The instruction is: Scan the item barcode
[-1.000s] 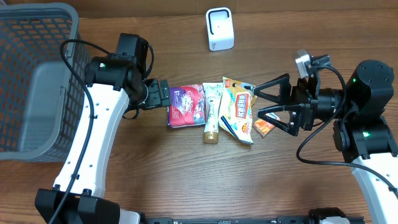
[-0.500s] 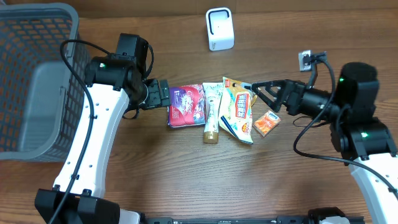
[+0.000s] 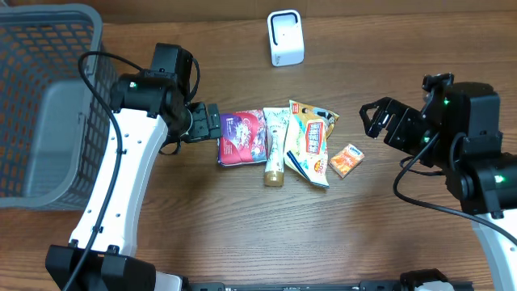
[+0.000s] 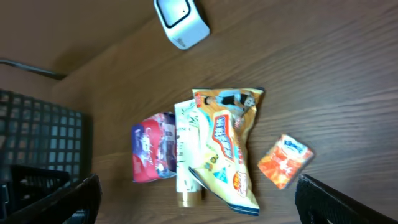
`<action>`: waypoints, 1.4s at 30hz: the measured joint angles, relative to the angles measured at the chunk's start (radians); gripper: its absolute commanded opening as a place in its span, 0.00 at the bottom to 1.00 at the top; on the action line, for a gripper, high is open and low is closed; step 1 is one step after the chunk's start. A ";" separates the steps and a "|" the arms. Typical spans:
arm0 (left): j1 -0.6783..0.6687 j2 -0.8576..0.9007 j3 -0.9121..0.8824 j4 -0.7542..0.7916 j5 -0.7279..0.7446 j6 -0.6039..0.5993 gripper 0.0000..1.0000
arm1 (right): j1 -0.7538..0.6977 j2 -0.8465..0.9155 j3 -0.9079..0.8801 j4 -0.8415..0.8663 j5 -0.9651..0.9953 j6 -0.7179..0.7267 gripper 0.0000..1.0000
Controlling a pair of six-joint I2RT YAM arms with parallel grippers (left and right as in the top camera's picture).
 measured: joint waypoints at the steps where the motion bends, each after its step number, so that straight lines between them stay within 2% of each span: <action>1: 0.000 0.000 0.000 0.000 0.000 0.000 1.00 | 0.000 0.001 0.000 0.007 -0.017 0.002 1.00; 8: 0.000 0.000 0.000 0.000 0.000 0.000 1.00 | 0.000 0.001 0.000 0.070 -0.278 0.018 1.00; 12: 0.000 0.000 0.000 0.000 0.000 0.000 1.00 | 0.000 0.002 0.000 0.047 -0.340 0.048 1.00; 23: 0.000 0.000 0.000 0.000 0.000 0.000 1.00 | 0.000 0.002 0.000 -0.018 -0.328 0.033 1.00; 31: 0.000 0.000 0.000 0.000 0.000 0.000 1.00 | 0.000 0.001 0.001 0.126 -0.339 0.050 1.00; 42: 0.000 0.000 0.000 0.000 0.000 0.000 1.00 | 0.000 0.050 0.001 0.139 -0.283 0.082 1.00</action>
